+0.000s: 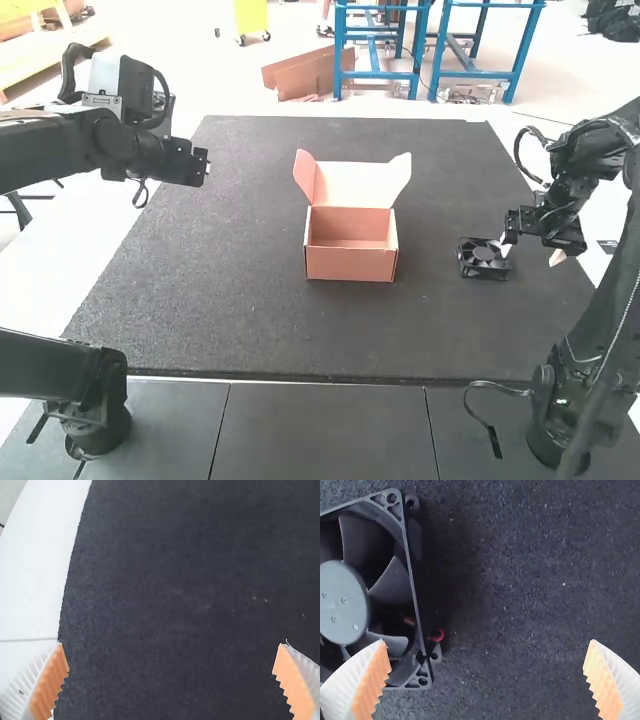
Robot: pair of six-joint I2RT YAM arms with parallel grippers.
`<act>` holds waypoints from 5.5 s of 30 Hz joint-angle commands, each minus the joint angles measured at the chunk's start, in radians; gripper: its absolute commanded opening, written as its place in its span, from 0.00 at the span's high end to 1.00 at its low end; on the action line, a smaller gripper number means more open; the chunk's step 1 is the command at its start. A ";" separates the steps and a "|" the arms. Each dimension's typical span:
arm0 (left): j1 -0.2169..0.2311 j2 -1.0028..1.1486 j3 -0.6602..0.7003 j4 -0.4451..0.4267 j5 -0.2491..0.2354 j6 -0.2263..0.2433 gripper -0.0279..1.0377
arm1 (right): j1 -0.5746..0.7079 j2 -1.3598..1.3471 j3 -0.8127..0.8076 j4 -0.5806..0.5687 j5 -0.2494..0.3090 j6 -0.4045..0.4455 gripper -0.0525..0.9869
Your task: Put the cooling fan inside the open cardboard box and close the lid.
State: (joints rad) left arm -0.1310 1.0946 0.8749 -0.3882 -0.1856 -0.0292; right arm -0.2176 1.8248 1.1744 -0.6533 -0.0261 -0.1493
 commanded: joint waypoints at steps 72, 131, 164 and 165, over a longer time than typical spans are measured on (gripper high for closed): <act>-0.007 -0.021 0.019 -0.021 0.008 0.025 0.06 | 0.604 -0.285 0.289 -0.206 -0.189 0.501 0.96; -0.134 0.222 0.068 0.153 -0.023 -0.017 0.06 | 0.541 -0.116 0.309 0.147 -0.089 0.275 0.08; -0.210 0.689 0.501 0.226 0.025 -0.074 0.06 | 0.455 -0.018 0.286 0.331 -0.239 0.229 0.08; -0.210 0.689 0.510 0.218 0.029 -0.077 0.06 | 0.454 -0.010 0.295 0.327 -0.248 0.231 0.09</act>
State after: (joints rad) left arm -0.3325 1.7897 1.3342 -0.1665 -0.1925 -0.0837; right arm 0.2550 1.8061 1.4216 -0.3218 -0.2237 0.0914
